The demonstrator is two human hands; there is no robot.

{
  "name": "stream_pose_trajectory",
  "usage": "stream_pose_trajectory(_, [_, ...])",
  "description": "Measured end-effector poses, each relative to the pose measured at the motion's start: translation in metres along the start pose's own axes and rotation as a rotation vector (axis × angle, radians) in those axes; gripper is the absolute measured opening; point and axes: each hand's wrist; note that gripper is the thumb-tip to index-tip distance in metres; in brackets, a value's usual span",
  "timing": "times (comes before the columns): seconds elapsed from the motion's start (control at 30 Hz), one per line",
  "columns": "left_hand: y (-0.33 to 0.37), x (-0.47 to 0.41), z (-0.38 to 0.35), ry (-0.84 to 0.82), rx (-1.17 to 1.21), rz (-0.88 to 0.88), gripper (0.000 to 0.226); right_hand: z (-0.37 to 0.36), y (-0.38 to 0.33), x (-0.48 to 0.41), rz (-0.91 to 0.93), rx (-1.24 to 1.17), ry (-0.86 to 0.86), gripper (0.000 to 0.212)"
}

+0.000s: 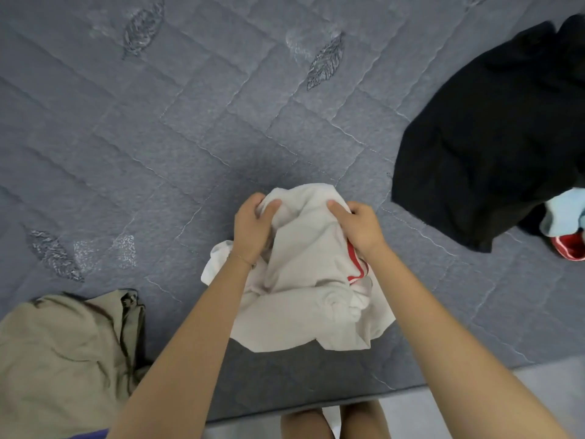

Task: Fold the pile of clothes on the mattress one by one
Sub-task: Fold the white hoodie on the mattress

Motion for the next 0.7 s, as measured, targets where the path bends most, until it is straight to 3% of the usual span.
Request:
stream_pose_trajectory(0.17, [0.063, 0.041, 0.023, 0.154, 0.145, -0.1, 0.035, 0.004, -0.053, 0.058, 0.229, -0.112, 0.049, 0.051])
stream_pose_trajectory(0.47, [0.227, 0.116, 0.082, 0.185, 0.179, -0.422, 0.027, 0.023, -0.193, 0.182, 0.532, -0.217, 0.152, 0.046])
stream_pose_trajectory(0.7, [0.319, 0.179, 0.095, 0.267, 0.278, -0.543, 0.03, 0.058, -0.274, 0.269, 0.712, -0.272, 0.179, 0.046])
Point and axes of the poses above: each hand's wrist, its own x-axis away from the middle knuckle, its own z-axis out of the back of the hand, y = z × x, and after that the axes turned 11 degrees about -y, right-handed
